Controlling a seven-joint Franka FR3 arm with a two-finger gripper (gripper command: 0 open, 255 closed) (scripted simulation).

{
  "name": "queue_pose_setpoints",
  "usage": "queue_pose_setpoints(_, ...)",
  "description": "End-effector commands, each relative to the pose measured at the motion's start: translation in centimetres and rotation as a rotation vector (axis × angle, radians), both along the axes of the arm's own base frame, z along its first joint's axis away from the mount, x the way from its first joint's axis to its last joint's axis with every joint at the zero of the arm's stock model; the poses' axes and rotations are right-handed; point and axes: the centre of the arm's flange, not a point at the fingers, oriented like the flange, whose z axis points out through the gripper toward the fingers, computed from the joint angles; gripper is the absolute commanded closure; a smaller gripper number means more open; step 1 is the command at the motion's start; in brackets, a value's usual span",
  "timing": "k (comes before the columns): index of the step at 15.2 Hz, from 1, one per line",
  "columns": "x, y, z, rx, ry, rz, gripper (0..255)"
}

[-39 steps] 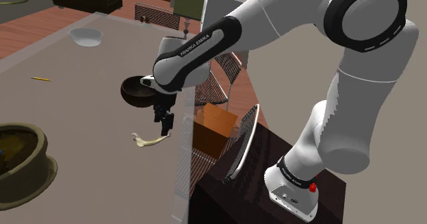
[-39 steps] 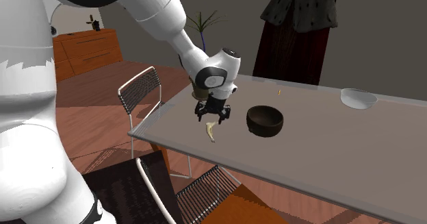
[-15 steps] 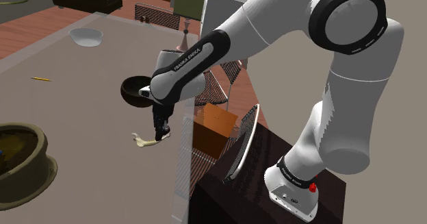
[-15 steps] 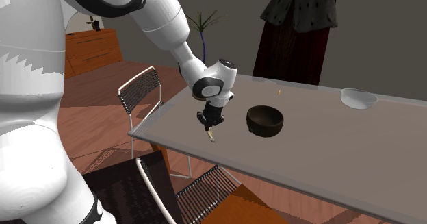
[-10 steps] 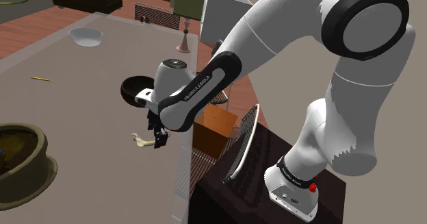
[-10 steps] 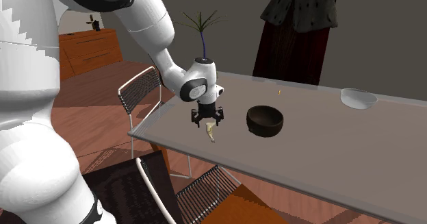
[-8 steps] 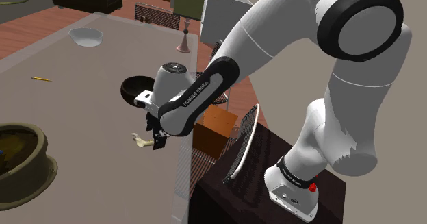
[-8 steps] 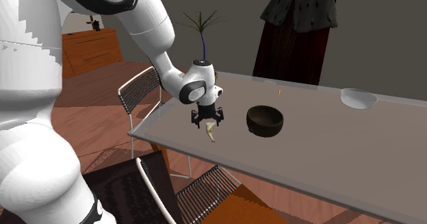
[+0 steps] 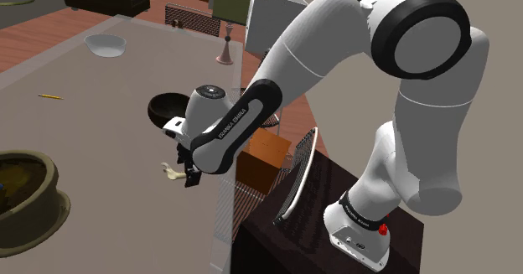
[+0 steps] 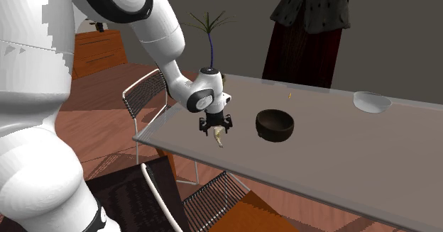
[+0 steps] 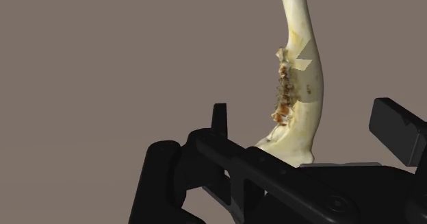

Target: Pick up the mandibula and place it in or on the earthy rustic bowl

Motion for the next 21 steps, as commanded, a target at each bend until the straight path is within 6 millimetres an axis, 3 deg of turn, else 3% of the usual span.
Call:
queue_pose_setpoints(1, 0.0, 0.0, 0.0, 0.0, 0.0, 0.0, 0)
queue_pose_setpoints(4, 0.0, 0.0, 0.0, 0.0, 0.0, 0.0, 0)
queue_pose_setpoints(5, 0.0, 0.0, 0.0, 0.0, 0.0, 0.0, 255)
queue_pose_setpoints(14, 0.0, 0.0, 0.0, 0.0, 0.0, 0.0, 255)
queue_pose_setpoints(21, 0.0, 0.0, 3.7, 0.0, 0.0, 0.0, 255)
